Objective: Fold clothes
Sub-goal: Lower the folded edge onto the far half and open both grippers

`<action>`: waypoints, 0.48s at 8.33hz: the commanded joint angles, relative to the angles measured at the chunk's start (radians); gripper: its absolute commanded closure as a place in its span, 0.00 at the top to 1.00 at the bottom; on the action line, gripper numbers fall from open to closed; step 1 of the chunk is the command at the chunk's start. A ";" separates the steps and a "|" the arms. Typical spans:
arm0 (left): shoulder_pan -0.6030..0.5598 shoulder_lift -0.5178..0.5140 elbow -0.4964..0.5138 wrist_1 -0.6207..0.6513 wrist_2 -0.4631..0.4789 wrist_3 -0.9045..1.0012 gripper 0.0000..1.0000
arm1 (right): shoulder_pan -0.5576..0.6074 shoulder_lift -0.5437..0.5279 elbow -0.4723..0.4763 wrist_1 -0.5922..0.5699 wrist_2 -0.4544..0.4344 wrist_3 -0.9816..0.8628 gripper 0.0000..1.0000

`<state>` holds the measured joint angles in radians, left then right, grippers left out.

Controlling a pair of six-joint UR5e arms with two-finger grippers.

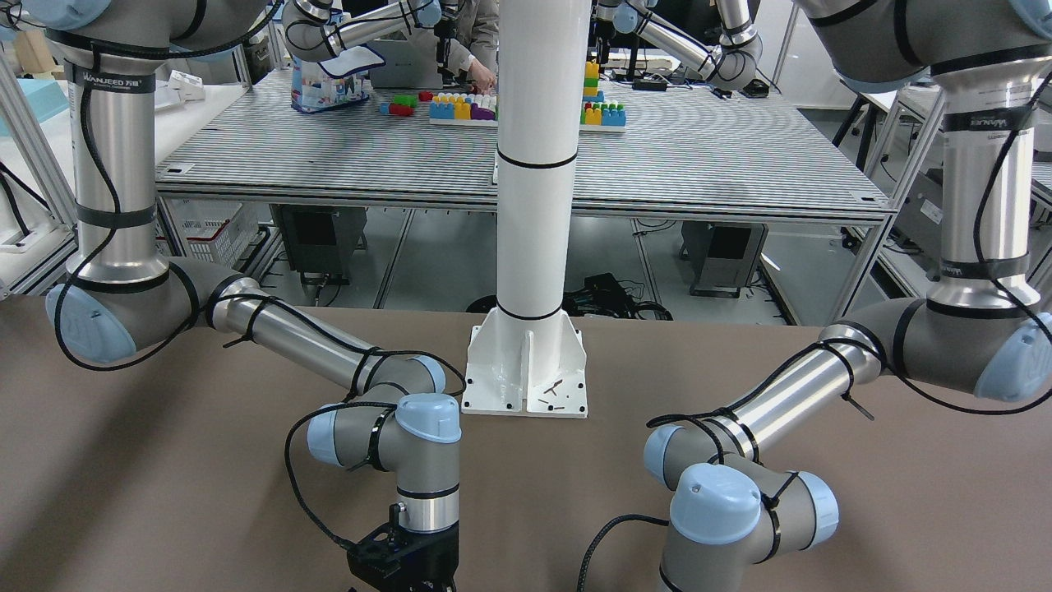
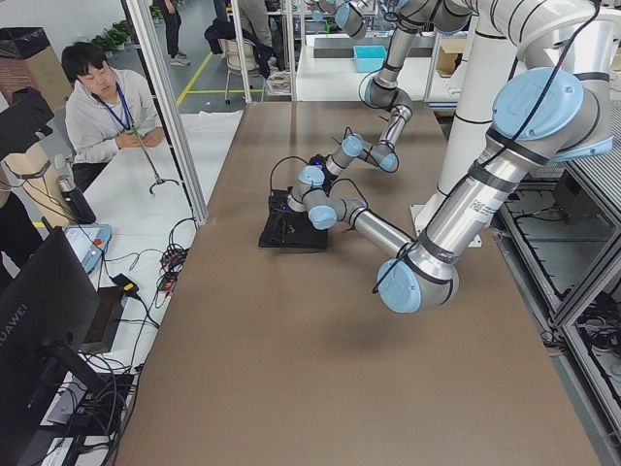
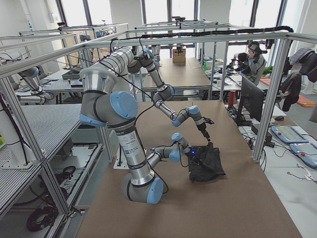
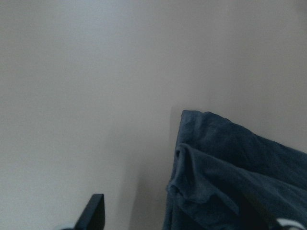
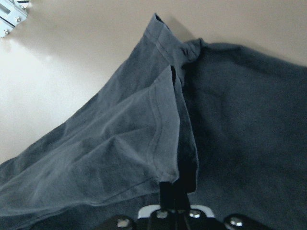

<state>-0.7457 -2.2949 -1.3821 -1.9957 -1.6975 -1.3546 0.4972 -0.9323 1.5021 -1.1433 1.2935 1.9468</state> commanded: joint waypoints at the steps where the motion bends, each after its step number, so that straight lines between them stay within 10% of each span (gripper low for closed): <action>1: 0.000 0.002 0.000 0.000 -0.001 0.000 1.00 | 0.062 0.003 0.000 0.013 0.000 -0.014 0.00; 4: 0.000 0.002 0.000 0.000 0.001 0.000 1.00 | 0.130 0.044 -0.089 0.011 0.000 -0.060 0.00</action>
<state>-0.7455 -2.2938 -1.3821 -1.9957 -1.6975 -1.3545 0.5849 -0.9249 1.4850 -1.1320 1.2926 1.9184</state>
